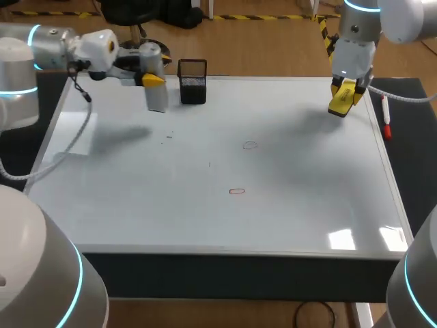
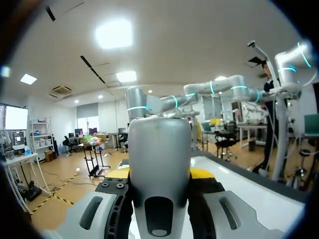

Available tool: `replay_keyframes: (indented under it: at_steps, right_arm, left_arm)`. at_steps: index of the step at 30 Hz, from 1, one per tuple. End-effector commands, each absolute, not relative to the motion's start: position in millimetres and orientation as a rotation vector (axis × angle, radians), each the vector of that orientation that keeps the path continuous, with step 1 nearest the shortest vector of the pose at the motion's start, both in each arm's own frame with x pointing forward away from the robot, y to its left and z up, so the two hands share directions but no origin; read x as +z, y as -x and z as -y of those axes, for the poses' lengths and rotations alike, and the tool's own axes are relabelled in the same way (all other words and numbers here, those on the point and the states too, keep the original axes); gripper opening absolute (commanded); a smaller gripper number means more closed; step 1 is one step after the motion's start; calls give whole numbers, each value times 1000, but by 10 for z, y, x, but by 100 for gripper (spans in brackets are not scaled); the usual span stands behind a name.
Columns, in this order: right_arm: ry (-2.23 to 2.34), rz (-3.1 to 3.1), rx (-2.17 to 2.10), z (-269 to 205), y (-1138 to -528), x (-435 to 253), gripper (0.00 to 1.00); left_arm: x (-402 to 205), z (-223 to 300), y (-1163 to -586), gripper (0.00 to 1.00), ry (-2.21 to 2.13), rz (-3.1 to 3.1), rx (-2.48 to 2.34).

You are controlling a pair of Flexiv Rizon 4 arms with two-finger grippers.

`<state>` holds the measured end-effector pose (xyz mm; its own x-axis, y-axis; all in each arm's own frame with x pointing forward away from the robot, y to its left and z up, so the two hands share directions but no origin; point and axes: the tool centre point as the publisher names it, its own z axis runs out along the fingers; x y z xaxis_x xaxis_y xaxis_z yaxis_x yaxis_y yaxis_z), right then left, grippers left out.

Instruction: Pick up the inspection probe, press it on each red-marked spot on the whiteboard one by one, put down the probe, pick up the eraser, and wipe off all the red marks.

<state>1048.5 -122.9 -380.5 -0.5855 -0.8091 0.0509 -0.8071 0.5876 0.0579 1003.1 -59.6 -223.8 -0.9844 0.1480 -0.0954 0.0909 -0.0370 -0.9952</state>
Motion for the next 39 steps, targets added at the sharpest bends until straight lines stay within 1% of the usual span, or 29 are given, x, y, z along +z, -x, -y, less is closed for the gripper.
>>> replay_keyframes:
  at_steps: [1, 12, 33, 39]
  right_arm:
    - [-1395, 2731, -41, 1234, -10496, -3797, 0]
    - [-1395, 2731, -41, 1234, -10496, -3797, 0]
    - [-1395, 2731, -41, 1234, -10496, -3797, 0]
    - [-1539, 2636, -66, 885, -10367, -3933, 0]
  left_arm:
    - [-2172, 453, -9998, 0, 140, 2247, 2266]
    - [-2210, 304, -10009, 0, 92, 2257, 2288]
    - [-2210, 304, -10009, 0, 92, 2257, 2288]
    - [-2210, 304, -10009, 0, 92, 2257, 2288]
